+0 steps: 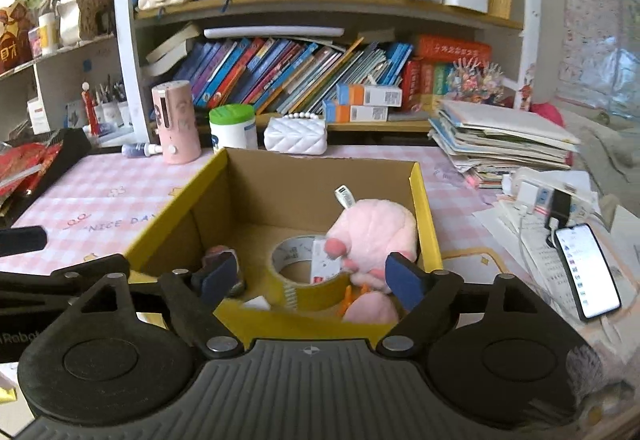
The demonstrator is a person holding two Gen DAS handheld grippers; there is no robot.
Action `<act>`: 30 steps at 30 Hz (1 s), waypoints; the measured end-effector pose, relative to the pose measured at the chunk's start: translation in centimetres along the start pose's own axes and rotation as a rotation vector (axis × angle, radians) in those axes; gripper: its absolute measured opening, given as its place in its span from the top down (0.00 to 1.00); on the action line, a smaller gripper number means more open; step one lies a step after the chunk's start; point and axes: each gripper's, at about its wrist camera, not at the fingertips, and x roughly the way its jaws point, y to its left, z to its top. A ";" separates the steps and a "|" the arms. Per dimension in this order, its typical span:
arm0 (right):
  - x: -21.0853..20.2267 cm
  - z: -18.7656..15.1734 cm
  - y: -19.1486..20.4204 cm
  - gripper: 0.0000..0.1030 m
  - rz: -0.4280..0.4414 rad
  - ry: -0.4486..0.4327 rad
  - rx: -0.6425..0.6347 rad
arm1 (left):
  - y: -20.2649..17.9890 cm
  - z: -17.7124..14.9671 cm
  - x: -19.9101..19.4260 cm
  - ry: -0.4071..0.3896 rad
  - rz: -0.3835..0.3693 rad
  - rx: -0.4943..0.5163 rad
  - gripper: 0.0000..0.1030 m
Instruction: Organize objects
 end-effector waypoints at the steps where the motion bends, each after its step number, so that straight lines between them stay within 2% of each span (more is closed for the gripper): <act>1: -0.5 -0.3 0.5 0.19 -0.006 -0.002 0.008 | 0.5 -0.4 -0.5 0.002 0.008 -0.006 0.07; 6: -2.9 -2.1 2.9 0.12 -0.050 0.004 0.041 | 2.9 -3.0 -2.7 0.031 0.050 -0.031 0.06; 13: -5.3 -4.9 5.6 0.07 -0.083 0.040 0.051 | 5.1 -6.3 -4.9 0.103 0.083 -0.067 0.05; 21: -7.6 -7.8 8.3 0.03 -0.072 0.079 0.028 | 5.3 -8.9 -6.7 0.150 0.074 -0.046 0.04; 30: -9.7 -9.2 9.8 0.00 -0.069 0.064 0.008 | 4.6 -9.9 -8.3 0.155 0.053 -0.014 0.04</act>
